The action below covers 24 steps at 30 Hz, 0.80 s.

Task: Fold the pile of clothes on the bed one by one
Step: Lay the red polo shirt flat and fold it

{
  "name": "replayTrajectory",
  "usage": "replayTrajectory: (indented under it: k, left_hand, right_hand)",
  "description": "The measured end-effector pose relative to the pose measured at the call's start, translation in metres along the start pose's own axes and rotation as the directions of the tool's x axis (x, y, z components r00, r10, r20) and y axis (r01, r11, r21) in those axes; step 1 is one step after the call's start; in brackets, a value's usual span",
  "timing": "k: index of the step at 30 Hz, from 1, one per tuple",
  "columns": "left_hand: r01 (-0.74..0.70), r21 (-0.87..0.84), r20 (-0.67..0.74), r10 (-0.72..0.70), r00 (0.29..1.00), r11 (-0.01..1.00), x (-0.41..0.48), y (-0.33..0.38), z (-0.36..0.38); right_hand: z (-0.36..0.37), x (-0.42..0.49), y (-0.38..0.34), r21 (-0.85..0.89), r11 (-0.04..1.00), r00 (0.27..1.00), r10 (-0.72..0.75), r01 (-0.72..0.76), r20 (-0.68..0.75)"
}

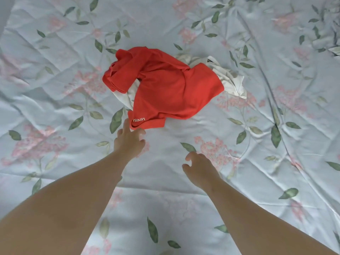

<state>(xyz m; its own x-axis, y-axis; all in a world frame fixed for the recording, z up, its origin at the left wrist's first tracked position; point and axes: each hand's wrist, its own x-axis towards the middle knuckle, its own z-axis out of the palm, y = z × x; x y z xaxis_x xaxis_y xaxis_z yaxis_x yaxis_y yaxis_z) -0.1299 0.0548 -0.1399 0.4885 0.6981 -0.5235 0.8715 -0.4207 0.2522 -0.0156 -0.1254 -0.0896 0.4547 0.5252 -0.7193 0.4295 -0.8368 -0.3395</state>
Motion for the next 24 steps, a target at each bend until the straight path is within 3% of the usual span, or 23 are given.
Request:
replayTrajectory:
  k: [3,7,11,17,20,24]
  left_hand:
    - [0.053,-0.102,0.119,-0.041,0.992,0.993,0.025,-0.001,0.000]
    - [0.123,-0.368,0.251,-0.029,0.968,0.922,0.037,0.009,-0.011]
    - [0.070,-0.300,0.159,-0.022,0.987,0.951,0.027,0.007,-0.029]
    - [-0.079,-0.382,-0.080,0.052,0.995,0.921,-0.026,0.032,-0.064]
    - [-0.148,-0.518,-0.215,0.040,0.976,0.843,-0.070,0.065,-0.088]
    - [-0.242,-0.721,-0.307,0.013,0.952,0.650,-0.136,0.110,-0.115]
  right_hand:
    - [0.005,0.008,0.000,0.010,1.000,1.000,0.008,-0.008,0.017]
    - [0.004,0.008,-0.003,0.086,0.996,1.000,-0.017,0.018,-0.010]
    - [-0.002,-0.002,-0.008,0.136,0.989,0.998,-0.052,0.056,-0.034]
    - [-0.024,-0.037,-0.003,0.191,0.971,0.987,-0.124,0.141,-0.099]
    - [-0.049,-0.065,0.008,0.211,0.955,0.971,-0.173,0.207,-0.167]
    - [-0.082,-0.108,0.033,0.243,0.924,0.943,-0.242,0.295,-0.227]
